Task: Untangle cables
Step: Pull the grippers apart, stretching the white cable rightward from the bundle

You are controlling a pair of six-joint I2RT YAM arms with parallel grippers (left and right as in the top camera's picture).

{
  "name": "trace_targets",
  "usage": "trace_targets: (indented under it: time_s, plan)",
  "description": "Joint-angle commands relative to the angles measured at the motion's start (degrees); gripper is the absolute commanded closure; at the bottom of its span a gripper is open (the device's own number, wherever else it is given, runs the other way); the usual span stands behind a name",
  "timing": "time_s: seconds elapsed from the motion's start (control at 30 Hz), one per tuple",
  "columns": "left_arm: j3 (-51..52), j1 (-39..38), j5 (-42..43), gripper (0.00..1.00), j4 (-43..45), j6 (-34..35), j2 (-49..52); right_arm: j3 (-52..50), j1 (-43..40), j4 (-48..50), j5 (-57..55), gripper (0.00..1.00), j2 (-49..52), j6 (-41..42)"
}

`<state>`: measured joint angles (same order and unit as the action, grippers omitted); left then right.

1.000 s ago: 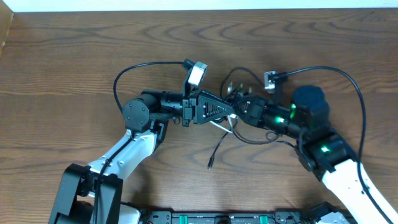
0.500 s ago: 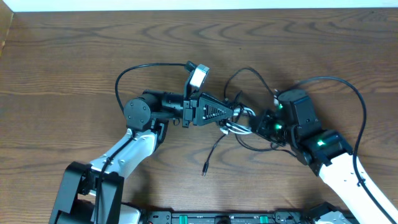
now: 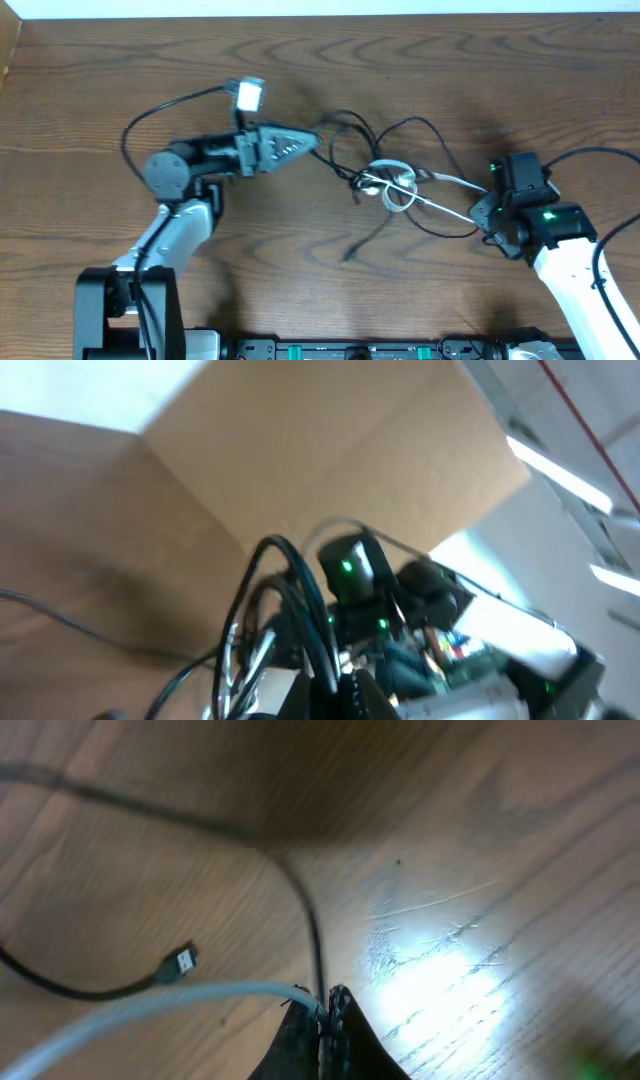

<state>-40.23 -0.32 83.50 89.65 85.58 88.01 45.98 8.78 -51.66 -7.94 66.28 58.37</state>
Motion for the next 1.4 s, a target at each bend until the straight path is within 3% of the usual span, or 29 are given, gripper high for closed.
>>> trace_targets:
  time_s: [0.0, 0.27, 0.6, 0.8, 1.1, 1.23, 1.37]
  plan:
    - [-1.29, 5.95, -3.58, 0.92, 1.07, 4.17, -1.22, -0.76, -2.12, -0.81, -5.27, 0.99, 0.33, 0.72]
    - [-1.29, 13.53, -7.39, 0.93, -5.31, 4.35, -1.22, -0.76, -3.23, -1.01, -6.88, 0.99, 0.31, 0.76]
    - [-1.29, 13.9, -8.68, 0.92, -9.09, 4.09, -1.2, -0.76, -4.92, -2.25, -9.14, 0.99, 0.33, 0.33]
    - [-1.29, 18.21, -9.44, 0.92, -10.49, 4.11, -1.2, -0.76, -9.88, -7.48, -10.54, 0.99, 0.33, 1.64]
    - [-1.29, 22.6, -9.84, 0.92, -19.41, 4.13, -1.2, -0.76, -11.82, -7.76, -8.37, 0.99, 0.33, 1.6]
    - [-1.29, 20.31, -9.33, 0.92, -20.59, 4.09, -1.2, -0.76, -11.65, -4.57, 0.04, 0.88, 0.33, -1.53]
    - [-1.27, 16.06, -9.07, 0.92, -20.61, 0.22, -1.2, -0.76, -11.23, 1.4, 9.86, 0.57, 0.33, -10.93]
